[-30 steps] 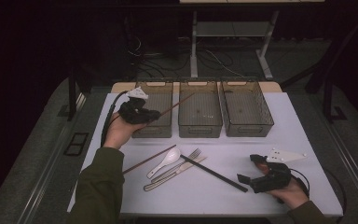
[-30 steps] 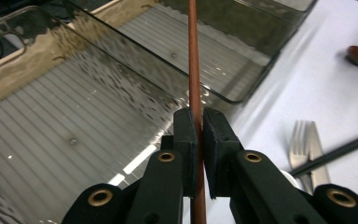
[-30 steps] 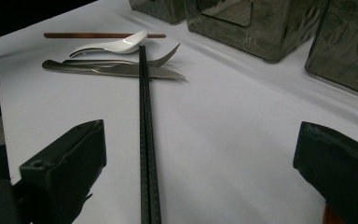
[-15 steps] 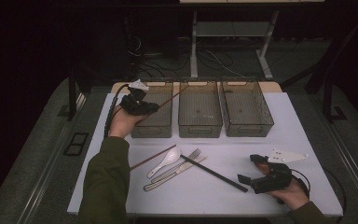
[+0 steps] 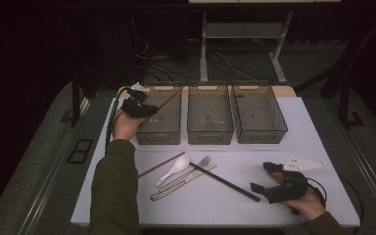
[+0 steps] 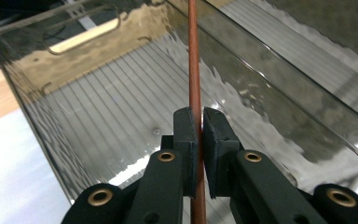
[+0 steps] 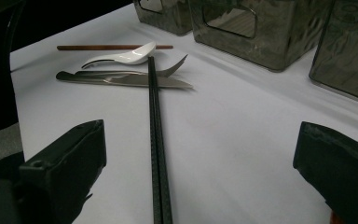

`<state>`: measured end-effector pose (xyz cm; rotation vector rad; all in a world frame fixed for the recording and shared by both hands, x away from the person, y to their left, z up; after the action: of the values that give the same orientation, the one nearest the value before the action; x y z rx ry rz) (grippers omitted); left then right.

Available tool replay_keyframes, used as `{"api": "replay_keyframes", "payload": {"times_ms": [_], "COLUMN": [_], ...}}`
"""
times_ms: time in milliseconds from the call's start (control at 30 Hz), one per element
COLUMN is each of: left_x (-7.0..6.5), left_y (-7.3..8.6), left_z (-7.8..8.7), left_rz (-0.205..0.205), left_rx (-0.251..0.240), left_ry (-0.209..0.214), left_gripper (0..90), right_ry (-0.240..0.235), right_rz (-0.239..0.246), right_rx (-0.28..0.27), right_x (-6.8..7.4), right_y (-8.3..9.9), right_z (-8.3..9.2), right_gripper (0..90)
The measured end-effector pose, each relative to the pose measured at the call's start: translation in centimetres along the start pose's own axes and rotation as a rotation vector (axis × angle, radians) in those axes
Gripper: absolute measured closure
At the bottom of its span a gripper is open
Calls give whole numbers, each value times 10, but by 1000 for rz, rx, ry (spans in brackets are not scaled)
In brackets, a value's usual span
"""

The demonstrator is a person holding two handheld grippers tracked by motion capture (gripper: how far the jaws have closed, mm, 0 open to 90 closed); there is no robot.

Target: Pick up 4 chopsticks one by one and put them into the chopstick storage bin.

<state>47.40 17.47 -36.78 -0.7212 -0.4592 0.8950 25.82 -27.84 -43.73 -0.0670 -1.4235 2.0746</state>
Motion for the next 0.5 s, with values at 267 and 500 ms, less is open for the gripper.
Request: {"api": "replay_keyframes", "payload": {"times_ms": [267,500], "left_x": [1,-1], "left_y": [3,8], "left_z": [-10,-19], "left_rz": [24,23], "left_rx": [8,60], "left_ry": [-34,-27], "left_gripper": [839,791], "right_ry": [0,2], "right_rz": [-3,0], "right_rx": [6,8], "right_x": [0,0], "right_y": [1,1], "right_z": [0,0], "right_gripper": [28,28]}}
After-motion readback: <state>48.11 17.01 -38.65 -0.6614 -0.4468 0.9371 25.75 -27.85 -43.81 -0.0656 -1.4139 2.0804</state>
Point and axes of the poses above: each handheld gripper's, and its own axes: z roughly backward along the jaws, y roughly out of its underside, x roughly to its left, the point moved 1 cm from there along -z, roughly forward along the jaws, and after that the axes turned 8 degrees about -y, right-handed, at the moved point
